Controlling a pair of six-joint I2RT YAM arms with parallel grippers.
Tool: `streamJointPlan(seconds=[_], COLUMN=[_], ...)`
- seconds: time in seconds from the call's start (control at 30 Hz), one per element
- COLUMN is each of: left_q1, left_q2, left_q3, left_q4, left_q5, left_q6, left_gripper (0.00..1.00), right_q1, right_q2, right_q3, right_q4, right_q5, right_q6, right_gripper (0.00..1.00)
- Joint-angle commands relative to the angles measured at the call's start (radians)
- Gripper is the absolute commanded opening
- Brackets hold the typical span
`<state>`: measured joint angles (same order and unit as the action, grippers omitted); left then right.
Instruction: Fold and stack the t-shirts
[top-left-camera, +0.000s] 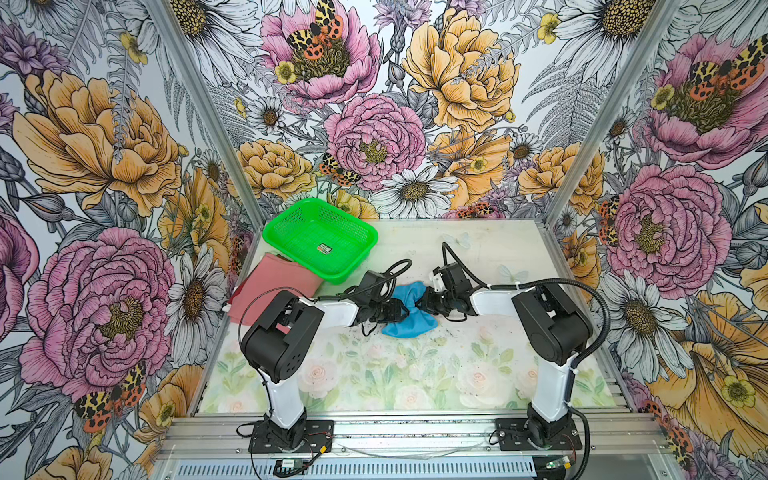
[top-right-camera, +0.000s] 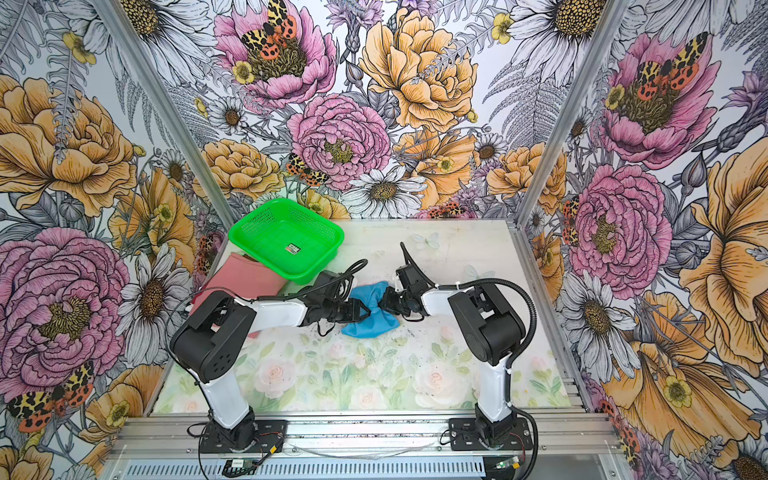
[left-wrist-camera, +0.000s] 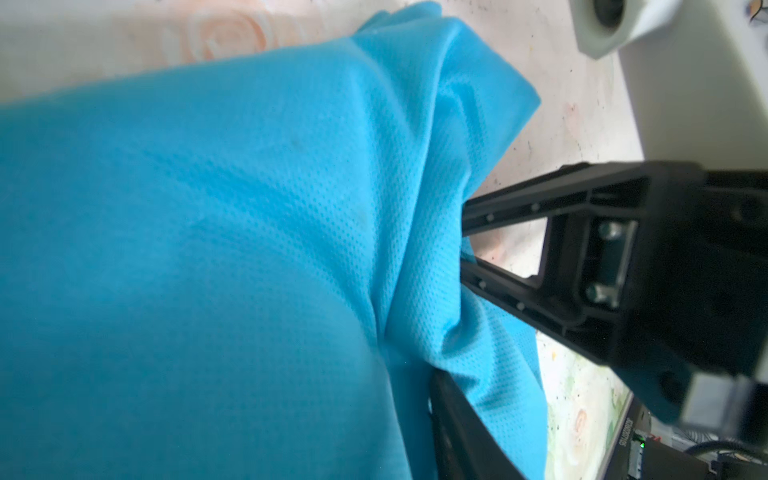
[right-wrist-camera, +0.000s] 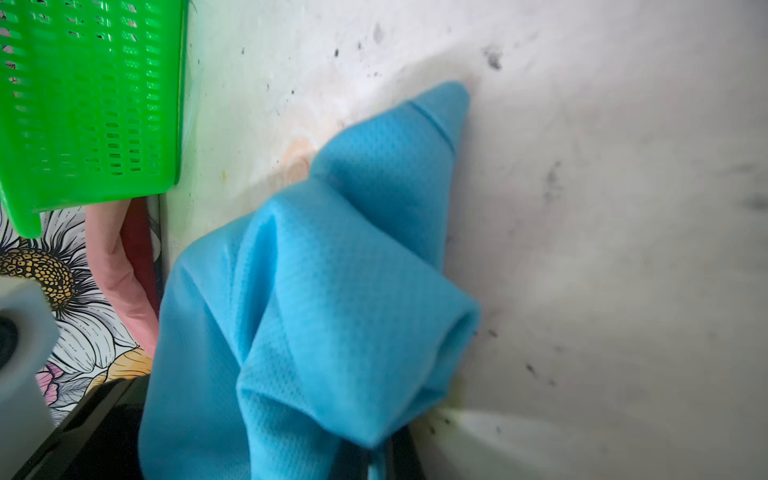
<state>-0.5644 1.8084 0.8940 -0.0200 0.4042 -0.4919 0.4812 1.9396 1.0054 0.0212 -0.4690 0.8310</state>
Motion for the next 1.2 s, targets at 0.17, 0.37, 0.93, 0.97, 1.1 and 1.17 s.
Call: streamJointPlan(seconds=[0.17,0.37,0.93,0.97,1.1,1.17], left_q1=[0.051,0.079,0.018,0.010,-0.020,-0.023], left_q2=[-0.024,-0.040,0.038,0.049,0.081,0.087], left_q3=[-0.122,-0.177,-0.112,-0.098,-0.067,-0.068], left_q4=[-0.023,0.106,0.041,0.024,-0.028,-0.029], left_q5=[0.011,0.068,-0.035,-0.043,-0.085,-0.094], left_q6=[-0.086,-0.139,-0.137,-0.127,-0.106,-0.109], left_gripper=[0.57,0.69,0.74,0.73,0.72,0.66], right_q1=[0.017,0.032,0.114,0.114,0.115,0.115], right_q2=[0.055,0.021,0.028,0.028,0.028,0.029], right_q3=[-0.084,-0.117,-0.119,-0.121,-0.124,-0.123], right_q4=[-0.123,-0.116,0.012,0.018,0.047,0.057], right_q5=[0.076,0.083,0.042,0.041,0.026,0.020], right_q6=[0.005,-0.004,0.020,0.020,0.020,0.021], right_gripper=[0.04,0.03,0.03,0.03,0.03,0.04])
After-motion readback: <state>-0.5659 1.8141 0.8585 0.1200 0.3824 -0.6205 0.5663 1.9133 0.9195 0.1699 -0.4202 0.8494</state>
